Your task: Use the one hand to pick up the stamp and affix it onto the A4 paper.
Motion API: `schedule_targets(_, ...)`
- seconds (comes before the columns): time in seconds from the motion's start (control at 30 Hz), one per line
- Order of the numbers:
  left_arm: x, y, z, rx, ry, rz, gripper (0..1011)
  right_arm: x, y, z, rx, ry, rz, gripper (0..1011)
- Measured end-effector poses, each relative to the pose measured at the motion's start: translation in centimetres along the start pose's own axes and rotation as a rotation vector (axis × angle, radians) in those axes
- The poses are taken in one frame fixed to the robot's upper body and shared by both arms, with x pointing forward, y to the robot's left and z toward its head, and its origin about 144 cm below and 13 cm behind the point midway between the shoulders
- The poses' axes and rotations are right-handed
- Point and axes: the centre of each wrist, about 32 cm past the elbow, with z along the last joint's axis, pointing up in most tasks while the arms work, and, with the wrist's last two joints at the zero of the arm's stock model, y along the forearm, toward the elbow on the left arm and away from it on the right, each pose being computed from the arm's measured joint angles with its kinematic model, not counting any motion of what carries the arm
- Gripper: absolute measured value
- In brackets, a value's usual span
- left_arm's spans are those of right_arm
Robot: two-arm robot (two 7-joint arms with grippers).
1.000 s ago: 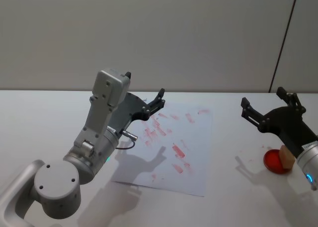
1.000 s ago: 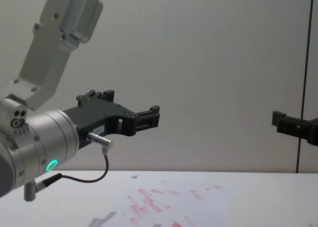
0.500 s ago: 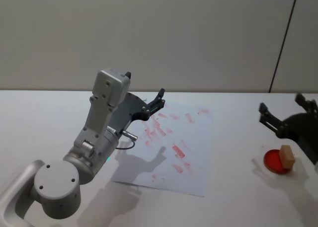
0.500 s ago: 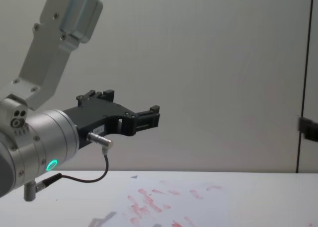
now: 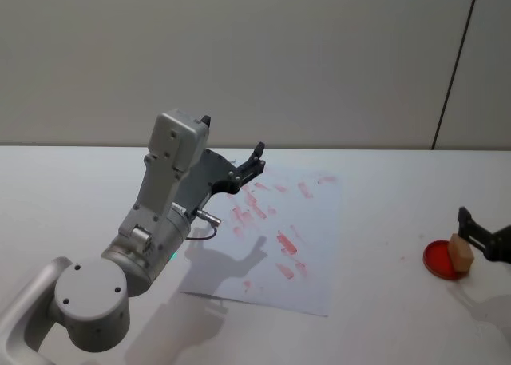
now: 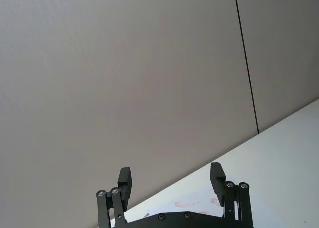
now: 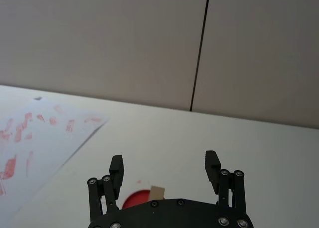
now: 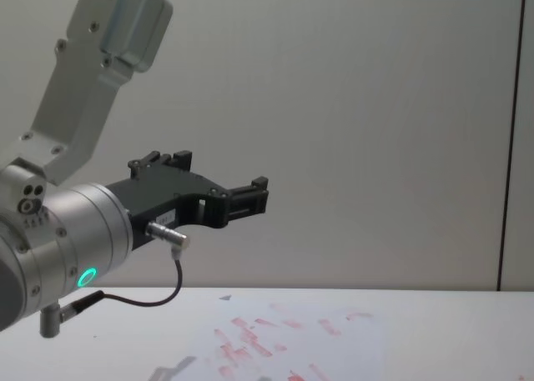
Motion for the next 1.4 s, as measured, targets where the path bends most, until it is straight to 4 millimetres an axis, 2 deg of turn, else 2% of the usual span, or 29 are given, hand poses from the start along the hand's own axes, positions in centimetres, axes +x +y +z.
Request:
schedule_targets(0.27, 0.0, 0.0, 0.0, 0.0, 0.0, 0.0, 1003, 0.3, -0.2, -0.2, -0.111, -0.008, -0.026, 1001)
schedule_targets(0.7, 0.0, 0.0, 0.0, 0.0, 0.0, 0.0, 1003, -0.1, 1.2, -0.8, -0.241, 0.001, -0.027, 1001)
schedule_targets(1.4, 0.0, 0.0, 0.0, 0.0, 0.0, 0.0, 1003, -1.0, 3.4, -1.4, -0.318, 0.008, -0.002, 999)
